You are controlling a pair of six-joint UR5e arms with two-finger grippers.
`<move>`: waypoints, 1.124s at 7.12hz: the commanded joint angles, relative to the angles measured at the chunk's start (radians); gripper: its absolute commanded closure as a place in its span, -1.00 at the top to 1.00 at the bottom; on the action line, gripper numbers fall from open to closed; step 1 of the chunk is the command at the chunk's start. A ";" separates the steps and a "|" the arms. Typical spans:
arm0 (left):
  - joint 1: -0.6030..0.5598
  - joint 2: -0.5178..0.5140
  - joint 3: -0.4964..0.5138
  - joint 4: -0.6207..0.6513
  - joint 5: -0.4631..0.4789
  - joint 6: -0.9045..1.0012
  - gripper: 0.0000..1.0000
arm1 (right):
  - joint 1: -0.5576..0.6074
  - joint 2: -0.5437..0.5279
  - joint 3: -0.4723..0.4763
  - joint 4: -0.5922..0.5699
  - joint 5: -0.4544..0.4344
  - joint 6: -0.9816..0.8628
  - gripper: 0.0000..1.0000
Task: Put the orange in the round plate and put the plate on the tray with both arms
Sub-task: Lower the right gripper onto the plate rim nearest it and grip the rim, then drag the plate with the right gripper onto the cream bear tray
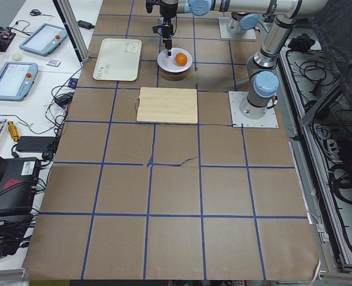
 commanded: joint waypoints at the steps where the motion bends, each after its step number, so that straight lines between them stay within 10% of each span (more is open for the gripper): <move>1: 0.002 0.002 0.000 0.000 0.003 0.000 1.00 | 0.000 0.001 -0.004 0.000 -0.001 -0.001 -1.00; 8: 0.002 0.003 0.000 -0.001 0.001 0.002 1.00 | -0.021 -0.016 -0.065 -0.065 0.060 0.002 -1.00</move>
